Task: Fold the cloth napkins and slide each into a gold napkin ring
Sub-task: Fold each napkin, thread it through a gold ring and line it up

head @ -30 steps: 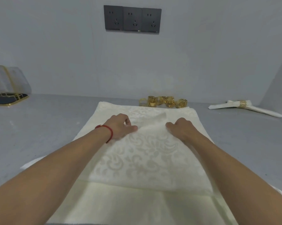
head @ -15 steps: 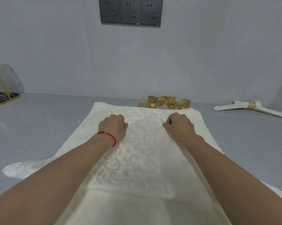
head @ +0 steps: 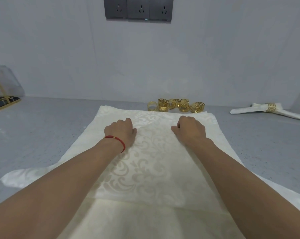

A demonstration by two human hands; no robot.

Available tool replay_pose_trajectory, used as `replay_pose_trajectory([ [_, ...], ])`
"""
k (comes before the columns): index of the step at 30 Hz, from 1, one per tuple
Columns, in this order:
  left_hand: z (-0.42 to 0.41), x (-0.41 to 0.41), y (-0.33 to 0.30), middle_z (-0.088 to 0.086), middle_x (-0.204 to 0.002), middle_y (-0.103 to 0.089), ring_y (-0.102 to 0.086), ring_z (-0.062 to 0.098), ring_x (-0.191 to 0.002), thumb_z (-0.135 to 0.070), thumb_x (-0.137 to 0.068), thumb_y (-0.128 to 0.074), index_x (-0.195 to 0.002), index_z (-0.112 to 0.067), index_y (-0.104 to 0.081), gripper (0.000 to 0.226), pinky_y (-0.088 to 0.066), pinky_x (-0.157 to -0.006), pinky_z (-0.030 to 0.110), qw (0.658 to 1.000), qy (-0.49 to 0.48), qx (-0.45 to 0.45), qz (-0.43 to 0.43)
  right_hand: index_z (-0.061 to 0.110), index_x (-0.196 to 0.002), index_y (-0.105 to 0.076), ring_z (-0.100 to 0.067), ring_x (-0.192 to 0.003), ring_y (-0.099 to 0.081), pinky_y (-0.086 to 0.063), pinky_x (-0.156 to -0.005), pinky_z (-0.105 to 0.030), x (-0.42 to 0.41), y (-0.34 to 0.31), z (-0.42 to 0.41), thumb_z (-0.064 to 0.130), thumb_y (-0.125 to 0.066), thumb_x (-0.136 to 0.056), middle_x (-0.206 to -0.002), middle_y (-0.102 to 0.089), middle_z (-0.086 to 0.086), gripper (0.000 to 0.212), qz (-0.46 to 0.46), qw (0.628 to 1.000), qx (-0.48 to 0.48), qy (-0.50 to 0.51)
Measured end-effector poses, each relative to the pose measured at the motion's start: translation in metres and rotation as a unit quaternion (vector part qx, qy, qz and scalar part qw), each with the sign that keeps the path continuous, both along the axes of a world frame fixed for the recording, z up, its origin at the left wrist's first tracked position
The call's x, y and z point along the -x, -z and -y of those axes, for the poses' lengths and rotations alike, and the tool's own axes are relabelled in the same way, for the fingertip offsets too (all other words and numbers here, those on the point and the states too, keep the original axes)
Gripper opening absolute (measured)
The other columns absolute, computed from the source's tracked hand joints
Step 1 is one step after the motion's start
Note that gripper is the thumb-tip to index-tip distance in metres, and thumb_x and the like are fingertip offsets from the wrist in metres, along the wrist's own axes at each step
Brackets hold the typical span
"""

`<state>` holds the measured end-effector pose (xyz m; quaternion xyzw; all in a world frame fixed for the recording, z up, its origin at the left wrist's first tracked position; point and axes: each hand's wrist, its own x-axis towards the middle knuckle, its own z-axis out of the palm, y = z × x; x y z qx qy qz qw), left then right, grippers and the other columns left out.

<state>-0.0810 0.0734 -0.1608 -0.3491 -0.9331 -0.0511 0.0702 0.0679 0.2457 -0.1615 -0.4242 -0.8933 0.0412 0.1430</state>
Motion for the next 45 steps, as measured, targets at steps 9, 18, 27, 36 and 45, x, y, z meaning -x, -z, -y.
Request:
replay_pose_trajectory([
  [9,0.053,-0.088,0.016,-0.002,-0.166,0.0,0.004,0.027,-0.152,-0.051,-0.102,-0.016,-0.157,-0.037,-0.008,0.057,-0.006,-0.118,0.06,0.982,0.19,0.016,-0.001,0.016,-0.157,-0.032,-0.023,-0.152,-0.025,-0.027,-0.119,-0.048,-0.074,-0.011,0.124,0.05,-0.028,-0.108,-0.165,-0.028,-0.005,0.059,0.072,0.98,0.02,-0.184],
  [18,0.058,-0.099,0.031,-0.011,-0.166,0.012,0.014,0.026,-0.152,-0.056,-0.099,-0.008,-0.155,-0.046,0.004,0.058,0.009,-0.117,0.061,0.983,0.152,0.043,0.09,0.03,-0.165,-0.004,-0.016,-0.159,0.007,0.002,-0.128,-0.045,-0.144,0.019,0.1,0.057,-0.014,-0.108,-0.173,0.005,0.007,0.064,0.107,0.987,0.086,-0.088],
  [27,0.058,-0.101,0.027,-0.009,-0.166,0.009,0.011,0.028,-0.152,-0.057,-0.099,-0.008,-0.155,-0.046,0.003,0.058,0.006,-0.116,0.062,0.983,0.153,0.058,0.086,0.031,-0.164,0.007,-0.024,-0.158,0.017,0.01,-0.125,-0.054,-0.185,0.011,0.079,0.059,-0.01,-0.106,-0.172,0.015,0.005,0.067,0.152,0.985,0.084,-0.023],
  [36,0.059,-0.1,0.035,-0.007,-0.166,0.007,0.008,0.03,-0.152,-0.054,-0.099,-0.008,-0.154,-0.043,0.004,0.058,0.001,-0.116,0.063,0.985,0.16,0.039,0.042,0.012,-0.127,-0.064,-0.031,-0.119,-0.057,-0.042,-0.097,-0.042,-0.007,-0.01,0.018,0.031,-0.051,-0.102,-0.126,-0.064,-0.01,0.033,-0.045,0.995,0.067,-0.057],
  [45,0.054,-0.098,0.029,-0.004,-0.165,0.008,0.007,0.031,-0.151,-0.052,-0.1,-0.01,-0.155,-0.04,0.005,0.059,-0.001,-0.115,0.065,0.982,0.161,0.081,0.052,0.026,-0.123,-0.061,-0.03,-0.127,-0.047,-0.032,-0.099,-0.043,0.054,0.005,-0.012,0.029,-0.055,-0.094,-0.128,-0.059,0.0,0.03,-0.058,0.984,0.167,-0.012],
])
